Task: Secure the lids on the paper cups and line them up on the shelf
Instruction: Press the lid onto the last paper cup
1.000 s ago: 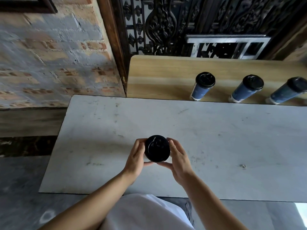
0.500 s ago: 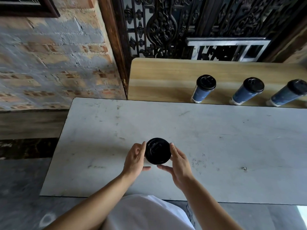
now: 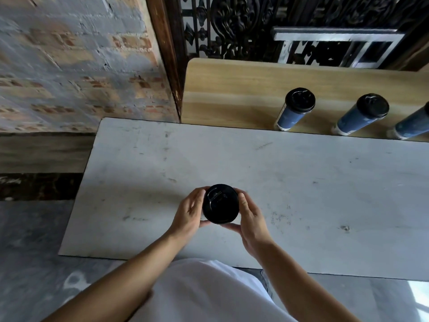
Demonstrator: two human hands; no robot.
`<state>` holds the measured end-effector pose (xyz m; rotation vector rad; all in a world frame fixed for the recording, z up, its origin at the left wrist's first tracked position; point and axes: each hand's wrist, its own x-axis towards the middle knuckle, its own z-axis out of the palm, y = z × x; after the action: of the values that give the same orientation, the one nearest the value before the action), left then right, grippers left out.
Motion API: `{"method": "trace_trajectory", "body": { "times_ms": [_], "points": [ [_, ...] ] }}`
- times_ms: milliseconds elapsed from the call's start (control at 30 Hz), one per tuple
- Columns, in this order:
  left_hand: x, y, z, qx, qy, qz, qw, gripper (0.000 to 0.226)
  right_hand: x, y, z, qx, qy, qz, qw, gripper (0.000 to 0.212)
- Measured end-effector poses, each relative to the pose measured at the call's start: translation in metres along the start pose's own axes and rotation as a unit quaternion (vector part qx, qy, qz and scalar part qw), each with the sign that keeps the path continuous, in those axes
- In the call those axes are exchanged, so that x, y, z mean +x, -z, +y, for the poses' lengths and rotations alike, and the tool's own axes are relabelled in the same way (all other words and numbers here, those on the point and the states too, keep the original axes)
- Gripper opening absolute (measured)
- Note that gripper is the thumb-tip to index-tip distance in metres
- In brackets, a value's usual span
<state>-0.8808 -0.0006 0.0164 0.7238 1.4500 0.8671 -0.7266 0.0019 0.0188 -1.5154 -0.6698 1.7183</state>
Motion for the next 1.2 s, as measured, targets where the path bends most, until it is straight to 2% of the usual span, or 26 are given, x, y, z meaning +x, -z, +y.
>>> {"method": "trace_trajectory", "body": {
  "times_ms": [233,400,633,833,967,1100,1200],
  "points": [
    [-0.013,-0.010,-0.010,-0.039,-0.010,0.032,0.999,0.033,-0.006,0.002,-0.002,0.051,-0.062,-0.021,0.997,0.034],
    [-0.019,-0.012,-0.011,-0.072,0.021,0.083,0.994,0.028,-0.015,0.001,0.009,0.075,-0.042,-0.033,0.996,0.034],
    [-0.011,-0.005,-0.007,-0.007,0.032,0.100,0.994,0.029,-0.024,0.002,0.022,0.102,-0.012,-0.014,0.995,0.034],
    [-0.014,-0.013,-0.012,0.009,0.019,0.102,0.995,0.024,-0.021,-0.001,0.026,0.028,0.041,0.028,0.998,0.041],
    [-0.016,-0.013,-0.007,0.024,-0.014,0.096,0.995,0.026,-0.015,-0.008,0.017,-0.008,0.033,0.037,0.999,0.039],
    [-0.013,-0.012,-0.012,0.096,-0.062,0.081,0.990,0.027,-0.007,-0.008,0.007,0.028,-0.006,0.040,0.999,0.036],
    [-0.015,-0.013,-0.014,0.076,-0.069,0.084,0.991,0.027,-0.011,-0.004,0.012,0.049,0.001,0.027,0.998,0.034]
  ]
}}
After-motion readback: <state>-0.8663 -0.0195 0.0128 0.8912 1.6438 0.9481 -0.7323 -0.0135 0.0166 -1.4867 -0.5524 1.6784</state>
